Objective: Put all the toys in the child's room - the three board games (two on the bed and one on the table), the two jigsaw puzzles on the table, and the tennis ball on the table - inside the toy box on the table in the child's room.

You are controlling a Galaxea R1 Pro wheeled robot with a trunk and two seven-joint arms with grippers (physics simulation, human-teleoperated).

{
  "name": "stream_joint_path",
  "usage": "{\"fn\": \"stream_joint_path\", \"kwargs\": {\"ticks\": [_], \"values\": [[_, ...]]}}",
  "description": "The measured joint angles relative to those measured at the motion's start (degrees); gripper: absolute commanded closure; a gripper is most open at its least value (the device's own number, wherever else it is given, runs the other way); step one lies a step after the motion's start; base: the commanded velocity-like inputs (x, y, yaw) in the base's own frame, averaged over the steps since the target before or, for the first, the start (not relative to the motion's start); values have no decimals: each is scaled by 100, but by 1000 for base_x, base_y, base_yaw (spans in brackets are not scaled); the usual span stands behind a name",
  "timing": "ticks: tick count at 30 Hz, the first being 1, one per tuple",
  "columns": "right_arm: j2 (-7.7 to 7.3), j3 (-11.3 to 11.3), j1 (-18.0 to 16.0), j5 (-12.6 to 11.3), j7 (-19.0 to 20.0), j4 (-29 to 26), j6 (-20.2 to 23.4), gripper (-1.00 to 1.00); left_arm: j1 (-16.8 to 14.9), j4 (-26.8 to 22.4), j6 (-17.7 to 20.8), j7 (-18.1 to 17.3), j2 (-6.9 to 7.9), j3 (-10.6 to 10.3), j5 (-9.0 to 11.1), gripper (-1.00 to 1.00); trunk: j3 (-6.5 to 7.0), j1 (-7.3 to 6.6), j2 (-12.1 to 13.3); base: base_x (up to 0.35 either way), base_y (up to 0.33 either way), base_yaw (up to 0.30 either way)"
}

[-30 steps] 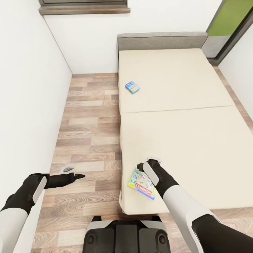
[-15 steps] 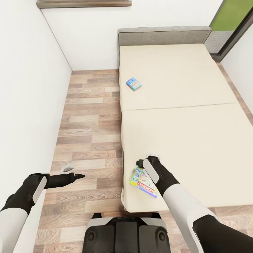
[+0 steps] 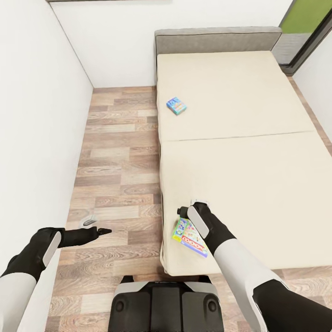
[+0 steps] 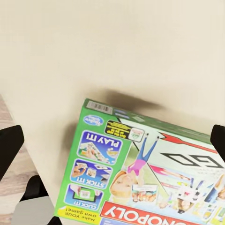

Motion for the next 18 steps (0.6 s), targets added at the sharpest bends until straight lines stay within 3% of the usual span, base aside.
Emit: {"fn": "stream_joint_path", "kwargs": {"ticks": [18], "values": [[0, 0, -150, 14, 24, 0, 1, -100, 0, 0, 0, 0, 6, 0, -1, -100, -169, 0, 0, 0, 0, 0]]}}
